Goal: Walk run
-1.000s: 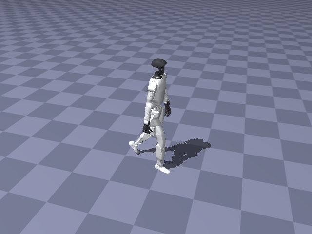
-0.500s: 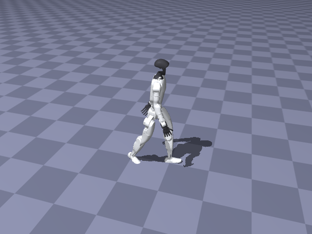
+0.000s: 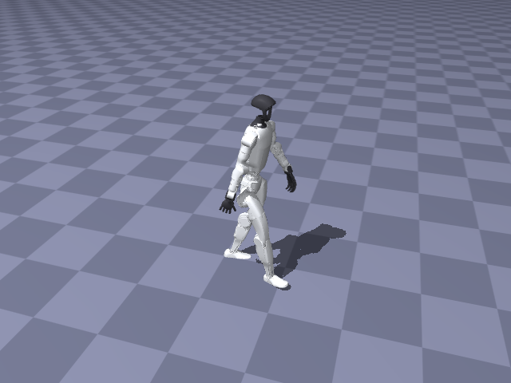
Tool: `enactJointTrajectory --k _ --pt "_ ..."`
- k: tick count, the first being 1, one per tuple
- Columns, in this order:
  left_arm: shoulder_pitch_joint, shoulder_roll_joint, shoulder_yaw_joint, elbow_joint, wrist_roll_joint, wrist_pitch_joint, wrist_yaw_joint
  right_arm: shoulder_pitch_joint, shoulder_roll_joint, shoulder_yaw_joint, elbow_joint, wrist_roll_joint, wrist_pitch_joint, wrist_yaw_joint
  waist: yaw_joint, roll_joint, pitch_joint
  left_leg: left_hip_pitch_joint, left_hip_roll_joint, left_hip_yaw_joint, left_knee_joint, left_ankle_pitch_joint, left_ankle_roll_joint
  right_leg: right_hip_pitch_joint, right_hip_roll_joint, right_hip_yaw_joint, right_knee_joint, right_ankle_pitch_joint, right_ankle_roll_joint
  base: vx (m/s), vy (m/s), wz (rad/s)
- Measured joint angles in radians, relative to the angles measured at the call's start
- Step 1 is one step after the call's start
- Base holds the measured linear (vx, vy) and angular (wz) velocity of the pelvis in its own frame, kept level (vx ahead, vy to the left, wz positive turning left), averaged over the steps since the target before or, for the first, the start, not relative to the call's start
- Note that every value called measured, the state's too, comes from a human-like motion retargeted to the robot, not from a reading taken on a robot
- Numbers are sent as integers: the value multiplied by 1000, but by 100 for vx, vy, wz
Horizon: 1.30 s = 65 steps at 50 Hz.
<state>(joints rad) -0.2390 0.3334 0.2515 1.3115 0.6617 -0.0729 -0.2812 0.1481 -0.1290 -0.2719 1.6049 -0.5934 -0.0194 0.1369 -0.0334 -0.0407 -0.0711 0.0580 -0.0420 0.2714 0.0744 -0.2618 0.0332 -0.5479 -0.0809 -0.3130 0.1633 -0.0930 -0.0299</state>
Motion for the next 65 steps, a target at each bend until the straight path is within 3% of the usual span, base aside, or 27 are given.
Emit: enactJointTrajectory --k 3,5,6,8,10,13,15,19,23,26,30,35,37,40,42,44,47,51,55,61,65 --pt "-7 -8 -5 -35 -11 -23 6 9 -1 -8 29 34 8 58 1 -4 -30 49 -6 -8 6 -21 -50 -39 1 -54 -25 -12 -10 84 4 18" --pt "6 -24 13 -49 -3 -34 23 1 -5 -10 43 41 20 87 -4 -11 -52 67 -15 -16 25 0 -88 -54 -16 -69 54 16 -69 97 1 28" --pt "26 -32 16 -49 2 -39 27 2 -8 -9 46 44 22 94 -13 -18 -55 89 -25 -36 40 41 -111 -38 -29 -82 77 54 -68 120 -4 49" --pt "79 -49 22 -45 18 -45 29 8 -11 -7 46 51 23 107 -20 -23 -57 129 -37 -75 86 161 -161 -6 -33 -33 128 95 -63 121 -4 62" --pt "139 -85 35 -27 54 -44 40 8 -9 -25 36 52 27 107 -30 -22 -67 130 -4 -49 181 352 -190 23 -40 68 177 83 -55 120 1 79" --pt "229 -125 85 52 110 -10 44 -5 -12 7 -3 77 17 71 14 -88 -66 57 -12 65 477 575 -169 193 -104 33 110 19 -54 103 -3 -2" --pt "252 -120 93 105 119 19 36 -28 -19 33 -22 93 8 71 29 -115 -56 -16 12 79 650 531 -159 272 -146 -47 84 -10 -49 73 -7 13" --pt "299 -133 126 201 122 78 62 -133 -40 33 -52 42 26 51 102 -131 -14 -234 120 123 853 340 -96 382 -105 -4 23 -43 -53 74 -1 15" --pt "367 -147 177 258 92 102 81 -229 -47 21 -114 1 33 15 157 -109 10 -386 168 199 692 218 -50 493 -48 -49 -47 -83 -47 70 1 -20" --pt "406 -154 210 286 82 120 85 -287 -34 -11 -198 19 34 22 204 -89 24 -478 153 199 464 159 -19 569 1 -74 -93 -117 -34 64 2 -43" --pt "427 -159 224 324 93 153 80 -322 -26 -17 -320 98 -9 26 266 -87 35 -599 86 39 204 158 0 660 26 -86 -137 -158 3 81 11 -39" --pt "427 -156 215 326 144 191 20 -311 -25 8 -397 100 -50 18 290 -81 19 -660 90 14 252 248 34 733 39 -55 -116 -184 76 80 16 -20" --pt "432 -159 208 312 158 188 20 -290 -25 10 -364 70 -76 26 317 -84 1 -654 112 48 309 275 50 755 22 -27 -80 -141 129 101 25 -70" --pt "418 -166 207 281 160 178 38 -257 -15 8 -270 18 -86 40 327 -90 -18 -618 114 -1 359 223 71 750 -14 -8 35 26 186 95 23 -54" --pt "399 -170 189 249 136 163 38 -225 -14 20 -199 26 -65 46 308 -51 -33 -524 150 33 323 176 75 705 -7 8 197 225 169 94 25 -31" --pt "378 -166 163 215 102 140 22 -199 -15 36 -156 49 -50 45 285 -4 -42 -444 195 57 285 151 61 639 -4 -16 388 290 147 66 18 -50" --pt "329 -133 130 160 73 114 4 -161 -7 30 -132 52 -39 18 247 42 -35 -345 219 81 235 119 45 503 -50 -50 636 216 118 75 18 -54" --pt "239 -79 95 100 55 89 49 -114 5 -21 -110 54 -28 -8 171 32 -11 -225 151 85 121 117 42 294 -110 -80 765 123 111 76 13 25" --pt "148 -27 70 65 2 41 76 -72 4 -58 -79 79 3 8 98 17 -5 -132 91 70 51 91 31 133 -144 -128 594 46 70 67 7 43" --pt "62 7 79 -14 -52 -4 56 -17 6 -76 -60 160 -6 86 24 -13 6 22 23 41 -18 21 0 -8 -67 -39 69 -58 0 75 -2 37" --pt "67 -17 80 -53 -73 -31 54 -12 -18 -96 -36 184 -2 166 26 -21 -21 77 8 38 -11 5 -49 -82 -57 8 49 -38 -30 84 -4 15"
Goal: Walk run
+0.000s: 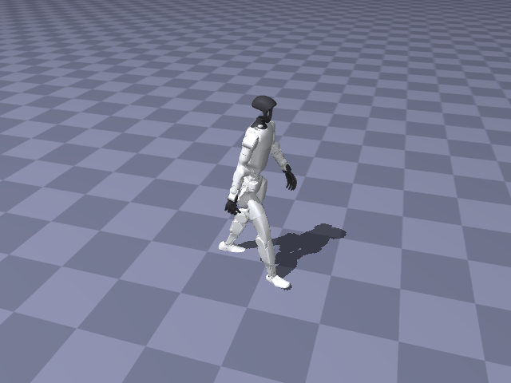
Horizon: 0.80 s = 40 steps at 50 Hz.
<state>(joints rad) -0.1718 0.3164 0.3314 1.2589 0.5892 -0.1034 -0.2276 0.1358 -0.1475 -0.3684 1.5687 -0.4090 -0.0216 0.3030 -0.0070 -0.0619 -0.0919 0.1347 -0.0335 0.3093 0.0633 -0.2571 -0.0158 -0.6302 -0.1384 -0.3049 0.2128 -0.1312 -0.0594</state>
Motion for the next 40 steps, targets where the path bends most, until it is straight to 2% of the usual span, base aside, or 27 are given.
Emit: enactJointTrajectory --k 2,5,8,9,10,12,16,18,22,25,28,31,33,35,37,38,40 --pt "38 -21 7 -6 8 -13 -7 -10 -10 -4 4 5 15 -15 -22 -4 -9 29 -11 -29 31 59 -35 20 -38 -49 66 64 3 110 -12 44" --pt "107 -51 19 12 61 -14 -15 -23 -15 -10 1 14 18 -43 -37 -6 -6 49 -23 -61 119 239 -67 53 -48 20 135 131 5 111 -13 40" --pt "182 -99 36 82 175 6 9 -38 -11 0 -18 25 13 -76 -12 -56 -8 -10 -28 -3 370 519 -38 170 -94 58 131 75 -11 100 -7 8" --pt "198 -103 33 107 206 17 12 -45 -12 9 -24 30 9 -75 2 -79 -5 -41 -27 24 470 542 -22 214 -120 33 119 58 -9 89 -11 -3" --pt "210 -104 26 130 230 29 13 -52 -14 18 -28 34 4 -69 14 -98 -1 -71 -20 49 562 534 -5 251 -146 5 111 44 -4 88 -13 22" --pt "229 -110 20 164 262 54 23 -86 -19 27 -36 20 3 -58 39 -126 13 -149 32 96 716 448 4 312 -158 3 93 19 6 78 -11 31" --pt "264 -146 57 226 244 78 49 -175 -31 60 -57 -20 11 -102 114 -108 39 -350 89 88 823 332 -31 446 -98 -54 -5 4 14 64 -5 -17" --pt "286 -159 78 248 212 85 33 -211 -38 84 -77 -31 5 -127 143 -91 40 -426 118 121 780 275 -25 495 -58 -69 -46 -8 15 61 -2 -27" --pt "325 -178 114 290 171 111 13 -275 -42 121 -148 -74 -21 -137 186 -50 49 -549 132 177 531 190 34 604 26 -86 -115 -44 19 68 -1 -27" --pt "331 -184 111 329 175 141 19 -307 -41 138 -206 -107 -42 -132 222 -14 63 -623 91 118 291 180 26 695 88 -82 -160 -75 36 67 5 -40" --pt "327 -189 110 343 193 177 -34 -313 -41 151 -245 -126 -66 -135 246 -9 50 -702 56 43 163 161 35 746 98 -80 -168 -108 70 72 9 -26" --pt "314 -196 130 323 156 198 -95 -295 -35 164 -266 -144 -87 -131 262 -17 43 -733 33 2 181 186 112 774 94 -26 -132 -117 115 89 15 -37" --pt "314 -202 134 306 118 195 -94 -262 -37 164 -251 -159 -98 -118 306 -20 34 -717 51 44 231 227 139 795 86 14 -91 -83 156 94 20 -91" --pt "311 -203 129 292 81 179 -70 -225 -36 147 -217 -197 -100 -103 341 -19 24 -700 104 52 299 251 125 805 78 39 -25 1 202 114 27 -103" --pt "302 -199 137 275 59 167 -42 -193 -25 149 -171 -228 -89 -116 332 -12 17 -675 90 -47 331 208 135 772 72 79 108 188 223 97 18 -69" --pt "296 -193 132 266 54 164 -33 -173 -22 152 -141 -231 -79 -130 306 8 5 -629 103 -37 321 175 147 738 82 78 209 301 238 81 15 -21" --pt "286 -177 110 253 52 158 -36 -146 -25 163 -99 -220 -62 -144 272 34 -10 -556 142 30 296 137 154 674 77 38 388 411 254 78 18 -18"
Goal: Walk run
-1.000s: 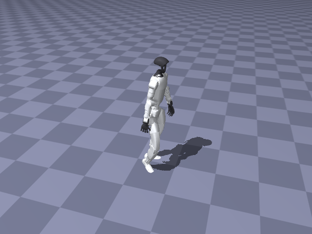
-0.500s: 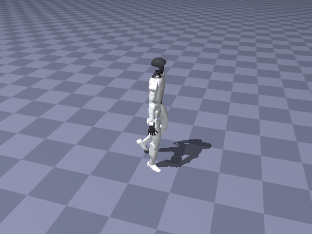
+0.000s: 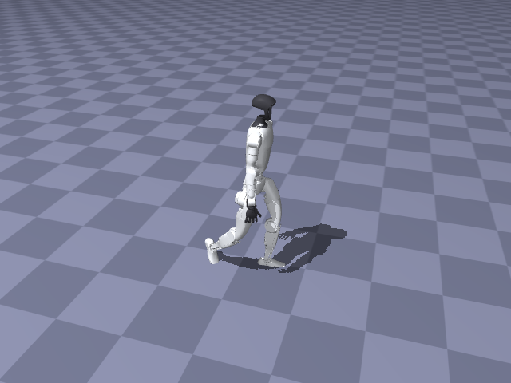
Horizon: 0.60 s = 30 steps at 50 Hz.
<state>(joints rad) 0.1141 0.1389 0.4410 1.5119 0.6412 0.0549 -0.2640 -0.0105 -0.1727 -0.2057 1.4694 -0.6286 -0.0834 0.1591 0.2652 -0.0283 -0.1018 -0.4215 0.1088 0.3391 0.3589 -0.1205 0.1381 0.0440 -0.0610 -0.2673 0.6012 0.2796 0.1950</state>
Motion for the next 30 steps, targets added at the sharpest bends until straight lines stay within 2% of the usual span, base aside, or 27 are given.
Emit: enactJointTrajectory --k 2,4,7,10,12,15,17,20,23,25,28,30 --pt "-39 36 -38 -12 7 -10 -16 12 -7 -4 34 -2 22 -1 -12 11 4 59 13 24 -25 -33 -12 -107 -66 -38 210 -48 -31 73 18 -68" --pt "-88 72 -79 -21 23 -16 -6 23 -7 -33 61 -33 39 -30 -34 6 15 110 -18 15 -69 -45 -16 -228 -129 -44 353 -135 -66 58 14 -28" --pt "-167 115 -140 -41 57 -24 41 52 -8 -83 103 -52 60 -79 -107 0 32 204 -67 38 -164 -39 -13 -391 -173 -63 414 -215 -80 67 17 75" --pt "-233 143 -180 -89 77 -57 53 90 -11 -111 129 -29 76 -73 -184 6 40 269 -105 -8 -219 -49 -22 -496 -192 -122 268 -289 -116 69 11 98" --pt "-273 160 -189 -140 70 -89 33 114 -7 -127 145 -13 78 -49 -238 4 50 318 -125 -44 -244 -67 -37 -546 -170 -139 50 -329 -165 50 2 93" --pt "-314 170 -181 -210 42 -123 8 127 0 -147 167 11 84 -16 -278 -19 67 382 -162 -72 -271 -95 -54 -586 -132 -121 -243 -324 -190 73 -4 59" --pt "-333 168 -180 -250 8 -150 3 142 7 -164 183 32 86 1 -274 -28 65 429 -169 -73 -287 -122 -74 -626 -90 -81 -374 -365 -208 74 -5 17" --pt "-341 152 -186 -282 -36 -174 10 158 8 -179 203 72 90 40 -260 -34 58 486 -175 -72 -288 -160 -96 -661 -66 -71 -429 -391 -222 78 -4 8" --pt "-308 127 -166 -276 -44 -189 18 149 1 -190 209 93 103 57 -268 -31 29 516 -182 -67 -255 -179 -123 -662 -95 -119 -319 -391 -296 99 -7 14" --pt "-264 119 -150 -254 -15 -183 3 151 -1 -195 202 99 92 57 -303 -30 16 551 -189 -96 -224 -134 -150 -621 -119 -179 -309 -296 -296 111 -11 62" --pt "-169 92 -126 -195 94 -140 -2 145 4 -216 173 110 77 63 -312 -28 19 576 -188 -134 -91 112 -201 -566 -118 -30 -227 -303 -287 112 -10 54" --pt "-125 70 -110 -154 138 -120 20 141 3 -211 151 124 71 49 -293 -54 19 564 -187 -63 14 264 -188 -497 -135 -10 -253 -331 -284 77 -3 -13"
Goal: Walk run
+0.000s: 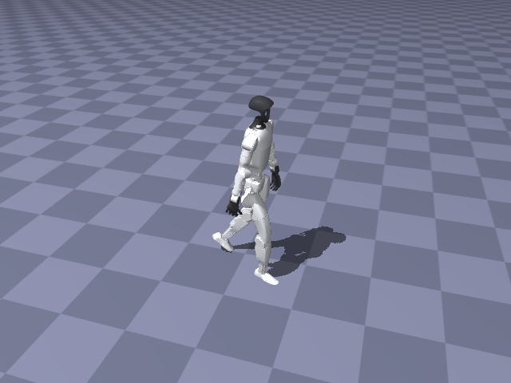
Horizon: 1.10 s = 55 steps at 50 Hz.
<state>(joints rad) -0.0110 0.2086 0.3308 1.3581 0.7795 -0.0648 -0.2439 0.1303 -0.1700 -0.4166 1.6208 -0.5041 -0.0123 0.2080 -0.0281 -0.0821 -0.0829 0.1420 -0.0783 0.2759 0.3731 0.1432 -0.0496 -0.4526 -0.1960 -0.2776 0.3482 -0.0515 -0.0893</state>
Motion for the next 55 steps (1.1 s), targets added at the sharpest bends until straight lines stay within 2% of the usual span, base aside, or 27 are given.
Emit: enactJointTrajectory --k 2,3,5,7,10,13,15,19,23,25,28,30,33,35,37,40,43,45,48,52,53,55 --pt "44 -8 4 61 26 23 5 -11 -8 30 -29 22 -14 -12 35 -33 4 -49 10 90 180 120 15 95 -46 -62 -42 -25 9 95 -11 -28" --pt "57 -8 2 91 34 39 0 -24 -14 43 -42 28 -20 -9 38 -46 7 -84 30 110 276 115 18 130 -64 -76 -51 -39 19 97 -11 14" --pt "86 -18 28 142 56 76 -16 -73 -31 62 -66 10 -21 -3 62 -77 31 -165 81 168 451 -28 63 203 -81 -62 -78 -59 39 80 -6 13" --pt "108 -29 49 163 56 90 -24 -112 -37 71 -77 -13 -14 -23 85 -72 47 -219 114 196 480 -89 87 262 -70 -98 -117 -57 46 67 -1 -24" --pt "152 -47 78 189 25 100 -24 -187 -49 106 -95 -24 -5 -67 134 -63 56 -294 164 293 378 -171 73 337 -34 -117 -172 -67 53 68 0 -49" --pt "190 -69 103 196 5 100 -8 -254 -57 126 -141 -20 -20 -61 173 -33 54 -405 183 341 195 -230 90 409 18 -144 -219 -94 62 57 1 -29" --pt "197 -81 108 203 -4 101 -1 -284 -60 130 -175 -22 -30 -48 182 -3 58 -476 178 298 112 -230 86 451 61 -151 -247 -106 66 61 5 -6" --pt "179 -96 91 213 7 119 -24 -320 -59 150 -250 -12 -83 -69 227 38 69 -638 130 105 -64 -183 67 550 133 -145 -307 -138 95 54 5 -30" --pt "150 -98 67 175 63 108 -78 -319 -49 182 -268 35 -160 -168 279 22 69 -706 105 73 -155 -188 74 595 124 -108 -297 -167 150 86 15 -46" --pt "142 -95 56 152 80 100 -82 -309 -38 182 -262 41 -178 -199 302 14 65 -715 103 77 -137 -161 103 612 115 -86 -282 -165 185 63 12 -49" --pt "134 -88 43 134 76 88 -41 -256 -26 168 -243 25 -199 -160 338 16 42 -687 113 90 -80 -99 146 650 109 -35 -247 -112 267 95 22 -50" --pt "128 -81 49 145 53 86 -1 -207 -17 156 -221 -9 -203 -105 347 11 27 -670 122 67 -21 -143 170 669 103 7 -204 -24 318 89 12 -45" --pt "118 -65 72 154 -7 102 4 -137 2 157 -152 -39 -176 -108 302 44 -2 -566 148 23 -29 -229 183 644 139 58 -34 255 330 103 12 -11" --pt "116 -51 59 149 -58 104 -34 -105 0 167 -115 -27 -160 -131 275 74 -11 -485 178 45 -71 -253 194 603 167 59 113 381 338 94 17 -3" --pt "93 -28 45 143 -124 105 -81 -84 -5 171 -94 -29 -137 -143 248 107 -11 -427 193 15 -91 -286 187 506 157 31 316 371 301 89 22 -47" --pt "26 -1 60 119 -170 115 -50 -73 0 151 -82 -50 -106 -148 203 112 12 -347 184 41 -136 -320 175 295 86 26 576 195 266 56 12 -39" --pt "-40 25 29 79 -183 88 20 -56 0 124 -61 -29 -83 -125 147 90 22 -288 126 41 -194 -332 183 119 24 -30 608 94 223 72 17 38" --pt "-77 45 0 48 -187 56 38 -36 -2 113 -51 -11 -73 -105 110 78 22 -247 97 43 -227 -345 178 35 -7 -83 518 40 188 58 11 61" --pt "-134 66 -27 -20 -172 20 13 -11 4 93 -34 8 -58 -93 41 57 31 -166 47 10 -277 -370 157 -53 3 -122 200 -1 122 64 6 87" --pt "-180 84 -53 -101 -170 -26 -27 -1 16 72 -16 26 -47 -80 2 34 35 -73 17 -10 -317 -405 115 -136 66 -41 -133 -26 84 72 -1 61" --pt "-183 85 -61 -112 -173 -37 -28 4 17 69 -15 29 -48 -74 -2 36 33 -57 20 -19 -318 -412 104 -150 85 -6 -173 -33 86 71 -3 37" --pt "-185 79 -74 -125 -179 -60 -13 5 14 63 -12 31 -46 -55 4 36 27 -29 20 -26 -309 -425 75 -163 91 -39 -185 -42 83 82 -3 23"
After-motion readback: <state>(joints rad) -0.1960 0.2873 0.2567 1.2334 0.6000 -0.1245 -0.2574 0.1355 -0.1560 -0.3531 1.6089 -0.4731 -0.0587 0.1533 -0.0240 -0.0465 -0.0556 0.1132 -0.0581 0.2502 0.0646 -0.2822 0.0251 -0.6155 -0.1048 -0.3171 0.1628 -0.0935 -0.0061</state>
